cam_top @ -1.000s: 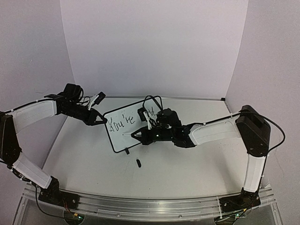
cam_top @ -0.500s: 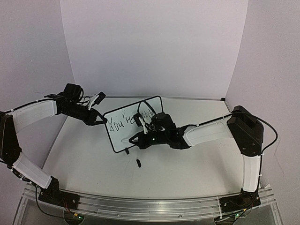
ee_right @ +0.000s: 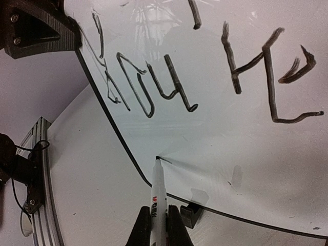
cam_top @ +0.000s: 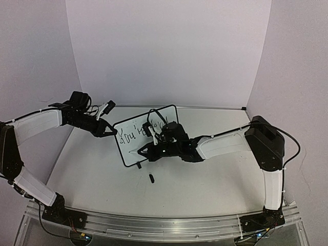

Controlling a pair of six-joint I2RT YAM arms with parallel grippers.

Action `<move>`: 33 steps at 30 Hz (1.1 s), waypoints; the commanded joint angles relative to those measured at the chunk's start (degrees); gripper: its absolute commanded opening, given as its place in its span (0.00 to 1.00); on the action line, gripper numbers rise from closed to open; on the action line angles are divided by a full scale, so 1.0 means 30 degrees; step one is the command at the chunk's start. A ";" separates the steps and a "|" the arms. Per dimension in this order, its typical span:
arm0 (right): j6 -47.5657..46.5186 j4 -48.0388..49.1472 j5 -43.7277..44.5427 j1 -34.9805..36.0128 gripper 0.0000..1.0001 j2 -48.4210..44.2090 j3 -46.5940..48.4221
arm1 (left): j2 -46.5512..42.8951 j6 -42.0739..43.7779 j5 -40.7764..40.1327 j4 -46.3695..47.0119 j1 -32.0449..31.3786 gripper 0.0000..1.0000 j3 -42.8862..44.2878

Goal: Write a sentence on the whiteboard

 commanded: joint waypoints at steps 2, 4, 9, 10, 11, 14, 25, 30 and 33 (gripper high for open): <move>-0.0099 -0.0207 0.0512 -0.0018 0.00 0.0660 0.0704 | 0.0472 0.0473 -0.1408 -0.0465 -0.0072 0.00 0.0380; -0.0142 -0.0332 0.0605 -0.0029 0.00 0.0693 0.0524 | 0.0474 0.0488 -0.1398 -0.0464 -0.0070 0.00 0.0367; -0.0271 -0.0681 0.0864 -0.0020 0.00 0.0751 0.0064 | 0.0472 0.0476 -0.1376 -0.0451 -0.0074 0.00 0.0363; -0.0274 -0.0707 0.0911 -0.0025 0.00 0.0739 -0.0034 | 0.0473 0.0474 -0.1378 -0.0450 -0.0071 0.00 0.0365; -0.0294 -0.0752 0.0946 -0.0027 0.00 0.0732 -0.0102 | 0.0474 0.0469 -0.1373 -0.0446 -0.0076 0.00 0.0366; -0.0354 -0.0810 0.1161 -0.0027 0.00 0.0653 -0.0210 | 0.0501 0.0485 -0.1379 -0.0436 -0.0074 0.00 0.0359; 0.0078 -0.0303 0.1535 -0.0052 0.00 -0.0597 -0.0193 | 0.0478 0.0468 -0.1370 -0.0450 -0.0094 0.00 0.0366; 0.0337 0.0187 0.1508 -0.0049 0.00 -0.1201 -0.0324 | 0.0433 0.0482 -0.1362 -0.0448 -0.0075 0.00 0.0381; 0.0398 0.0418 0.1502 -0.0065 0.00 -0.1550 -0.0365 | 0.0417 0.0469 -0.1377 -0.0457 -0.0080 0.00 0.0375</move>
